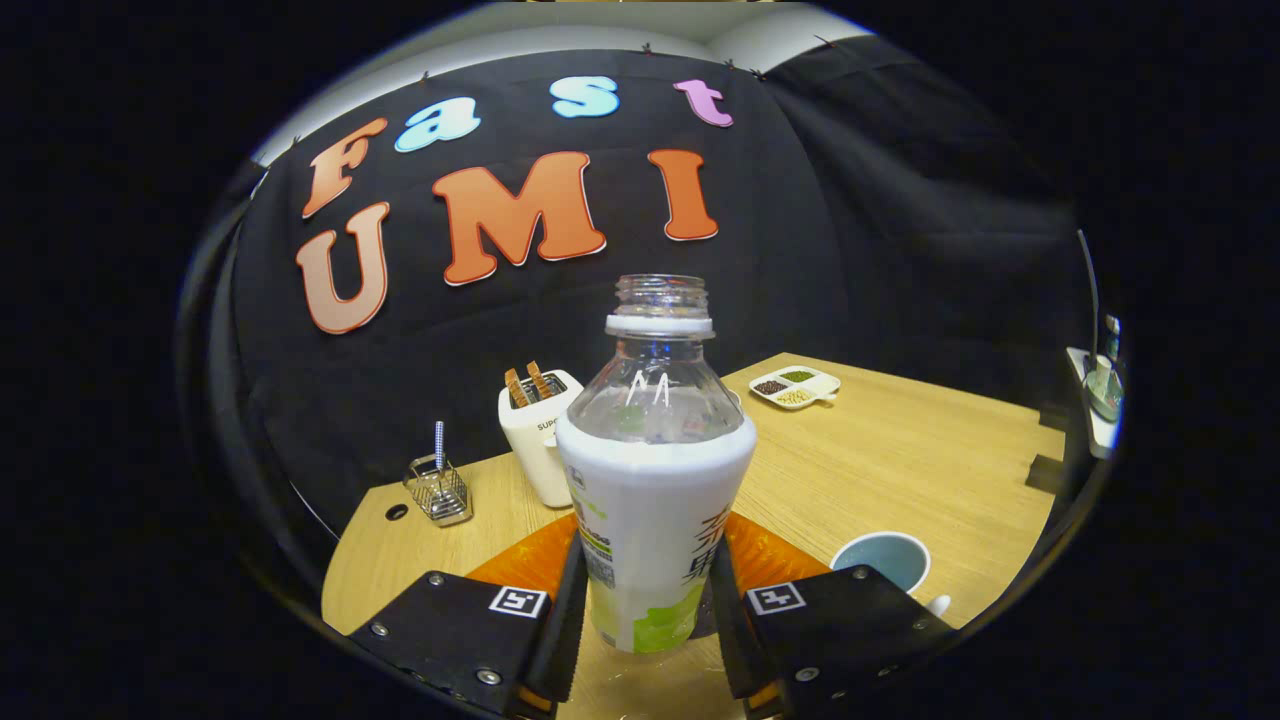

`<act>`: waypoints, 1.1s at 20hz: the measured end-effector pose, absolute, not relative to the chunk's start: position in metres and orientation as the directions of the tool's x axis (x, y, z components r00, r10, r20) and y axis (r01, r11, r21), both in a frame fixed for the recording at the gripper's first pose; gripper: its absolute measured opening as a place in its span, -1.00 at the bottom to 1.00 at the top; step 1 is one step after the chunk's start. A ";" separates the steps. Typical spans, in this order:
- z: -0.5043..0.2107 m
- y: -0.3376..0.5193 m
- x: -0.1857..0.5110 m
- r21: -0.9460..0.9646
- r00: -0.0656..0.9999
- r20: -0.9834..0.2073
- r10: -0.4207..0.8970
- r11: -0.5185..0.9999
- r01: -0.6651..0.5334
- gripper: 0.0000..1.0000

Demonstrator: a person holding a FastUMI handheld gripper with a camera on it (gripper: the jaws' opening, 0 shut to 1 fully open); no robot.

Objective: Take the bottle from table, then pour the juice into the cup, finally place the bottle on the coaster

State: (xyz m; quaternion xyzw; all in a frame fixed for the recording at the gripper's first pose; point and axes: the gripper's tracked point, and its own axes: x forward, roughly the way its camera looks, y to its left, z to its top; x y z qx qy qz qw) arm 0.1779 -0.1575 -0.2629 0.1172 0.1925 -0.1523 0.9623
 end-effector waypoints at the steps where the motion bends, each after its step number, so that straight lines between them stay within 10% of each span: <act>1: -0.266 -0.160 0.183 0.132 0.882 -0.399 -0.252 0.936 0.327 0.16; 22: -0.340 -0.173 0.207 -0.029 0.853 -0.441 -0.278 0.955 0.297 0.23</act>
